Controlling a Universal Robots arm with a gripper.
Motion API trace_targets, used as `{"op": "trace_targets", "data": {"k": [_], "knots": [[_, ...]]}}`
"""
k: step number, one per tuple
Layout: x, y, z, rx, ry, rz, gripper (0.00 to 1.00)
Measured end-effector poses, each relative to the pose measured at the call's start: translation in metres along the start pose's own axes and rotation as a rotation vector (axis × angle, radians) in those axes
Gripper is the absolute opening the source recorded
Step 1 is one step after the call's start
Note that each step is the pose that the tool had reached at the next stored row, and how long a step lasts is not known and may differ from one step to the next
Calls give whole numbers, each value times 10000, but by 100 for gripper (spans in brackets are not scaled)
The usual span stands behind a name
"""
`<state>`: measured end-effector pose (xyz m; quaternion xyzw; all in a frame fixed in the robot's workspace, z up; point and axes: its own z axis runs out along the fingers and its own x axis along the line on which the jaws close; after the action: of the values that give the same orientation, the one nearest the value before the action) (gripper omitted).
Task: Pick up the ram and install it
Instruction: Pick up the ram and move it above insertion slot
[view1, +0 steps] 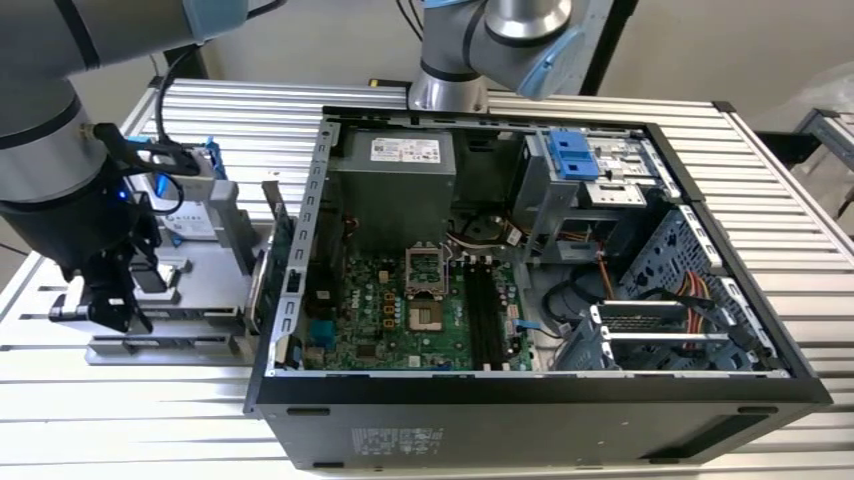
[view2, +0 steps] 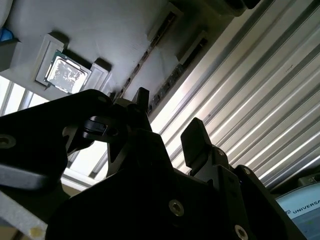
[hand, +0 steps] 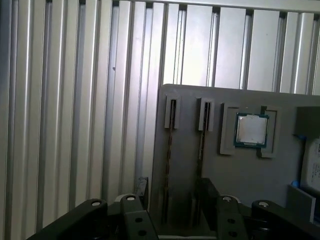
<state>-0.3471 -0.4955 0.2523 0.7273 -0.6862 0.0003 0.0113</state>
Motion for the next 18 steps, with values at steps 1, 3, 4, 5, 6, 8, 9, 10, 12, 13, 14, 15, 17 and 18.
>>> {"op": "trace_targets", "data": {"k": [1,3,4,5,6,8,9,10,12,13,14,15,17,18], "knots": [[0,1,8,-1,1,0,100],[-1,1,25,-1,3,2,100],[-1,1,34,-1,4,2,100],[-1,2,43,-2,6,3,100],[-1,2,51,-2,7,5,100],[-1,2,69,-2,10,11,100],[-2,2,79,-2,9,17,100],[-2,2,89,-2,10,28,100],[-2,2,109,-2,10,54,100],[-2,2,119,-2,9,59,100],[-2,2,128,-2,9,61,100],[-2,2,137,-3,9,64,100],[-3,2,156,-3,9,68,100],[-3,2,165,-3,10,70,100]]}}
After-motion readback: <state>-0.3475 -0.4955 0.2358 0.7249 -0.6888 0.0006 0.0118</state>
